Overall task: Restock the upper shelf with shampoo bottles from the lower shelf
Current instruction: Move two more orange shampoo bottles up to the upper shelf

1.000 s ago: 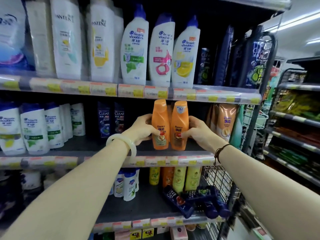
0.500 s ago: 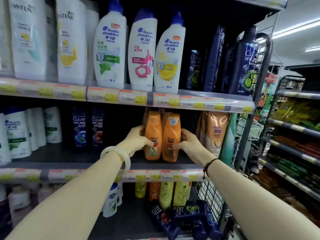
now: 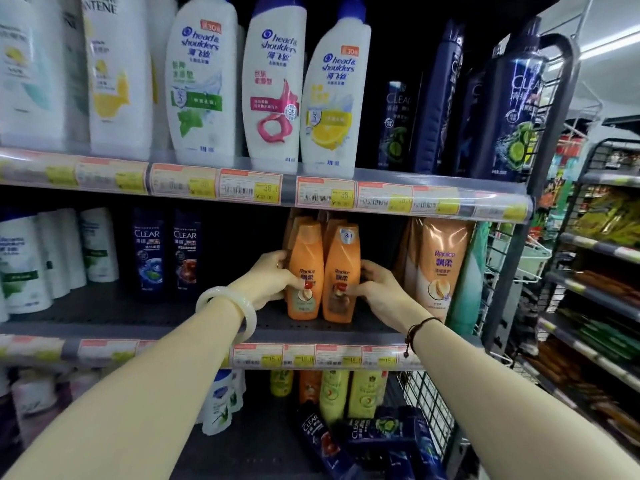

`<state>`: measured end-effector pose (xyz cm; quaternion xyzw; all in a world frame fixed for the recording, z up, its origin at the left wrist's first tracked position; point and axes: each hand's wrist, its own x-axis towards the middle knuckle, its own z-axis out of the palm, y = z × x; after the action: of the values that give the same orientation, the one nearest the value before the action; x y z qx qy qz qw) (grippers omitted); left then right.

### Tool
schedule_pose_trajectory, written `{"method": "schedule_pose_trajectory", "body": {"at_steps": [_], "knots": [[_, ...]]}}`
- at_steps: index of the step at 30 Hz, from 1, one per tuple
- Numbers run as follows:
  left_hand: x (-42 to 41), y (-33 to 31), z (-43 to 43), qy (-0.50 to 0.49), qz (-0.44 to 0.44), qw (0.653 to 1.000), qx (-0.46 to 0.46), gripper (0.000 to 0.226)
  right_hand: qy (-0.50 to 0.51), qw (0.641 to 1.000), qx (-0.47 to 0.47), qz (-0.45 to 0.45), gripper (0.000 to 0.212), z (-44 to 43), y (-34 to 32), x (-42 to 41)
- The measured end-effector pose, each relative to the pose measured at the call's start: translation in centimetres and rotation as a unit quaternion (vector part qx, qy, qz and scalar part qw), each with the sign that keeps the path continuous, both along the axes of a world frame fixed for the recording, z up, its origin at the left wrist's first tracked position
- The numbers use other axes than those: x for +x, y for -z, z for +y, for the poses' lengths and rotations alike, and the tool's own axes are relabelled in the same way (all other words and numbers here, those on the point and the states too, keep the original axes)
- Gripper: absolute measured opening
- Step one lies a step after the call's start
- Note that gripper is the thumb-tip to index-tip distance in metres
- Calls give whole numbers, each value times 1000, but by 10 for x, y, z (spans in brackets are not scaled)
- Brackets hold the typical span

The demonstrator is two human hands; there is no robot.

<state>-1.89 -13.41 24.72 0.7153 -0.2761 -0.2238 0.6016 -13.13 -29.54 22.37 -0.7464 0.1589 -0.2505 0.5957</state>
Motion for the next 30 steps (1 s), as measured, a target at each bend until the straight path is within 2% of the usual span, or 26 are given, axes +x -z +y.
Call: {"method": "schedule_pose_trajectory", "body": {"at_steps": [7, 15, 19, 23, 30], "knots": [[3, 0, -3, 1, 14, 1000, 20, 63, -25, 1000, -2, 15, 49, -1, -1, -5], [3, 2, -2, -15, 18, 1000, 16, 64, -3, 999, -15, 28, 41, 1, 0, -6], [4, 4, 6, -20, 32, 999, 13, 46, 39, 995, -62, 63, 41, 4, -1, -12], [5, 4, 20, -35, -6, 998, 48, 45, 68, 987, -114, 93, 40, 9, -5, -22], [-20, -4, 33, 1, -141, 982, 123, 30, 109, 956, -226, 152, 38, 28, -11, -47]]}}
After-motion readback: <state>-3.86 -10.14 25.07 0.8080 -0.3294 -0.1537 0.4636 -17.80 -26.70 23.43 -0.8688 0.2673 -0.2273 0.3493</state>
